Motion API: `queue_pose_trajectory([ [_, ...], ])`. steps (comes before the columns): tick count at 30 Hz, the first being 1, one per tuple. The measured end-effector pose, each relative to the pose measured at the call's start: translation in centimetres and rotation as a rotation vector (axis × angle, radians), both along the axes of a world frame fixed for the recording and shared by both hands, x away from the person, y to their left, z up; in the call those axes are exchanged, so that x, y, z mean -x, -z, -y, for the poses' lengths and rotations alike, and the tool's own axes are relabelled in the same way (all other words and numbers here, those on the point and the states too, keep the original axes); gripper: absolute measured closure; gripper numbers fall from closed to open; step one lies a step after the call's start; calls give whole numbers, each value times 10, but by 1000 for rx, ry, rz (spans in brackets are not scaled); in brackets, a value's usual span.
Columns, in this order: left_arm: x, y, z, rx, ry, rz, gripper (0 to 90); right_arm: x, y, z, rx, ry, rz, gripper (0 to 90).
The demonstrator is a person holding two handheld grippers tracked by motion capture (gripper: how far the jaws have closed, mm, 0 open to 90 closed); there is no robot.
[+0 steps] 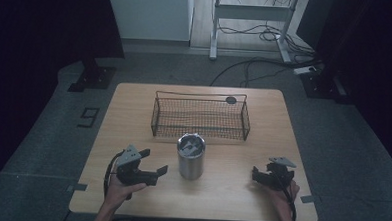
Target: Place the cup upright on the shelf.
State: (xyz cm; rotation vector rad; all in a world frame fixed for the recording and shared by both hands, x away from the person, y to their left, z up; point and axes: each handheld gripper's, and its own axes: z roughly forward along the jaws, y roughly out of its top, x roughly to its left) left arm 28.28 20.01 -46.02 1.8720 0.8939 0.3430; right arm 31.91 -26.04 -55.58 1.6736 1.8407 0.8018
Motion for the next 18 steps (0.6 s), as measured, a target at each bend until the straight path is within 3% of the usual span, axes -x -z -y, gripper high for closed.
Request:
queue_pose_trajectory([
  [8, 3, -5, 15, 7, 79, -2, 40, 0, 0, 0, 0, 4, 1, 55],
  [18, -1, -4, 28, 1, 94, -7, 31, 0, 0, 0, 0, 3, 0, 55],
])
